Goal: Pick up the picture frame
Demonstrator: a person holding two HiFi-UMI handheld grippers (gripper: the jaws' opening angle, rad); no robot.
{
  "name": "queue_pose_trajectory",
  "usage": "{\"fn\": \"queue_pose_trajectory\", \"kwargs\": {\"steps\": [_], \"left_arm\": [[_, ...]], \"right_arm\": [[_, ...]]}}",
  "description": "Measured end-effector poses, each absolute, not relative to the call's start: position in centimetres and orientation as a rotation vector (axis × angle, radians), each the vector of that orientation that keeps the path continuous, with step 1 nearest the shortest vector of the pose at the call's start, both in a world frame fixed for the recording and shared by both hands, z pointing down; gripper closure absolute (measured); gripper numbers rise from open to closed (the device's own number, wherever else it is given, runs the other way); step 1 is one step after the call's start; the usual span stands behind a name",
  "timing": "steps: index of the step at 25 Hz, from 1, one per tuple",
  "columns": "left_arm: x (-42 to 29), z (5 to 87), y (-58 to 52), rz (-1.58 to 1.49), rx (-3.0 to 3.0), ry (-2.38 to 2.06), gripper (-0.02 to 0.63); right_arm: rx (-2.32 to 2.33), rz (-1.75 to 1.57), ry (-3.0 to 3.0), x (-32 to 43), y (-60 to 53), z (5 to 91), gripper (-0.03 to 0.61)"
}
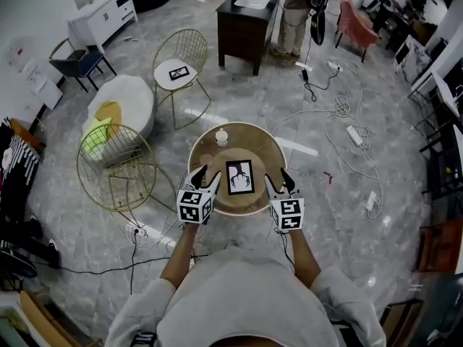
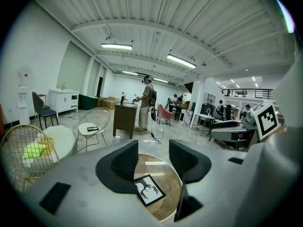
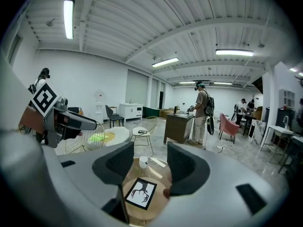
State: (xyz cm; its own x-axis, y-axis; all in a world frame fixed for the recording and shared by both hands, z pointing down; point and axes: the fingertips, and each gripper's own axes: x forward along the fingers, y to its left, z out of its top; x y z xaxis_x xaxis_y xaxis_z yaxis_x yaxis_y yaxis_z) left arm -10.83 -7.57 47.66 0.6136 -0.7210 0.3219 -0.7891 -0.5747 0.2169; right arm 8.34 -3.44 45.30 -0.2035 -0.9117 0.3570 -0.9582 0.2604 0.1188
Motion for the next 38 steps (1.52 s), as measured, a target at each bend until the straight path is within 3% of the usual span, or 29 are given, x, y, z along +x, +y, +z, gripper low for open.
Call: {"fn": "queue_pose_trajectory", "kwargs": {"steps": [38], "left_arm": [[-8.6, 51.3, -11.5, 0.375, 2.400, -1.216, 0.420]], "right_arm": [[1.616, 0.303, -2.184, 10.3, -8.2, 49.0, 0.357]]}}
